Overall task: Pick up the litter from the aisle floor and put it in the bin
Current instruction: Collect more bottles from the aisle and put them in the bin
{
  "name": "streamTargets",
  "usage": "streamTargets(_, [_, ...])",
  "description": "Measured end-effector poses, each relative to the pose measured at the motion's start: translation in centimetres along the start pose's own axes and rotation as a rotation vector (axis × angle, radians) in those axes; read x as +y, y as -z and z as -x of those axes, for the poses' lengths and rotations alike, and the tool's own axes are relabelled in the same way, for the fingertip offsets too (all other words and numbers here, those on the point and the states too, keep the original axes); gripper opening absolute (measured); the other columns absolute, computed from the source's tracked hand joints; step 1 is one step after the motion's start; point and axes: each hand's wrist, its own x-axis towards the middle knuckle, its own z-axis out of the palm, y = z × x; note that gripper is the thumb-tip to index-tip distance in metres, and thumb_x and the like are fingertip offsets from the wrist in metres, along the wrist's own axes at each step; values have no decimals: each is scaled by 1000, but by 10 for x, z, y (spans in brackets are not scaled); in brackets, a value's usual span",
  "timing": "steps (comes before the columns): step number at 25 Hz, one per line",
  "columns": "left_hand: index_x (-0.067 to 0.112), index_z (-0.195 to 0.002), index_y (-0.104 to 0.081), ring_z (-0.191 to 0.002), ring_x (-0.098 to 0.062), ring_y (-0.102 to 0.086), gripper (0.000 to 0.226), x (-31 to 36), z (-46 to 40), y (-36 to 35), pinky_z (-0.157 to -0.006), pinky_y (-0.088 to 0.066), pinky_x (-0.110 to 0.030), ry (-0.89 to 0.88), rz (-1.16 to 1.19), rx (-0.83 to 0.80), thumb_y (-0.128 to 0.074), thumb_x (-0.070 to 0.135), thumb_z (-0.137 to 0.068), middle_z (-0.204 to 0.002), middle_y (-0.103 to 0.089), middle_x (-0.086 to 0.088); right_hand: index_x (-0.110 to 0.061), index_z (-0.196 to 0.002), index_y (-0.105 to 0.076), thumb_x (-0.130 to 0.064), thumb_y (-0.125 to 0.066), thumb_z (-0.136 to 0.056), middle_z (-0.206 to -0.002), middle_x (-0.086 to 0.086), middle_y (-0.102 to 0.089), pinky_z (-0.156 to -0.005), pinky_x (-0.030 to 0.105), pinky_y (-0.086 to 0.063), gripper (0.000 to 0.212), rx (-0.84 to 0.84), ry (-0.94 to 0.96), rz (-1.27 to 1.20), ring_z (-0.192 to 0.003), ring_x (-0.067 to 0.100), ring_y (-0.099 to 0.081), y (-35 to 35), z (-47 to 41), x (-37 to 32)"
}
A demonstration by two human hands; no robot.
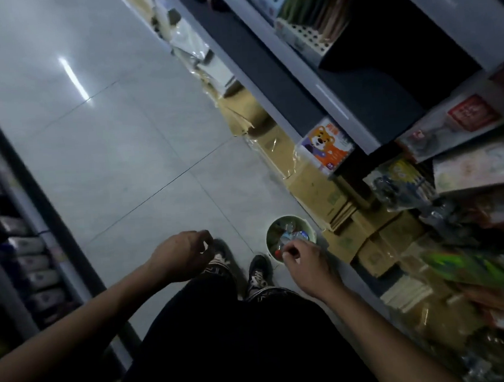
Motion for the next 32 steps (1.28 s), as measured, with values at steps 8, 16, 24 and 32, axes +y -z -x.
streamTargets(8, [27,-124,-62,-100,-20,-67,35,-12,48,-23,-84,-54,-33,202,184,44,-54,48,-96,-114,-73,6,-19,-103,-69,-28,-60,-96,-106,1,-66,-77,32,-47,15,-26,127,104,-97,21,-62,5,-13,-8])
streamTargets(16, [29,-119,-65,-101,-19,-69,35,-61,92,-45,-84,-53,-31,443,340,48,-56,53,-96,-113,-74,2,-22,-106,-71,-33,-59,-96,-104,-5,-69,-80,30,-51,19,-201,304,239,-94,16,-64,-19,-66,-88])
streamTargets(24, [31,-127,-62,-99,-12,-67,39,-152,87,3,-87,-54,-32,615,550,171,-50,50,-95,-112,-73,9,-23,-109,-69,-35,-56,-97,-102,-8,-68,-85,37,-56,21,-272,525,362,-94,11,-63,-41,-167,-249])
streamTargets(32, [30,-127,-60,-100,-15,-66,42,-249,23,135,-88,-55,-37,498,526,218,-45,52,-95,-116,-71,9,-27,-111,-69,-35,-60,-98,-102,-11,-67,-83,37,-58,18,-238,393,380,-93,8,-64,-32,-238,-336])
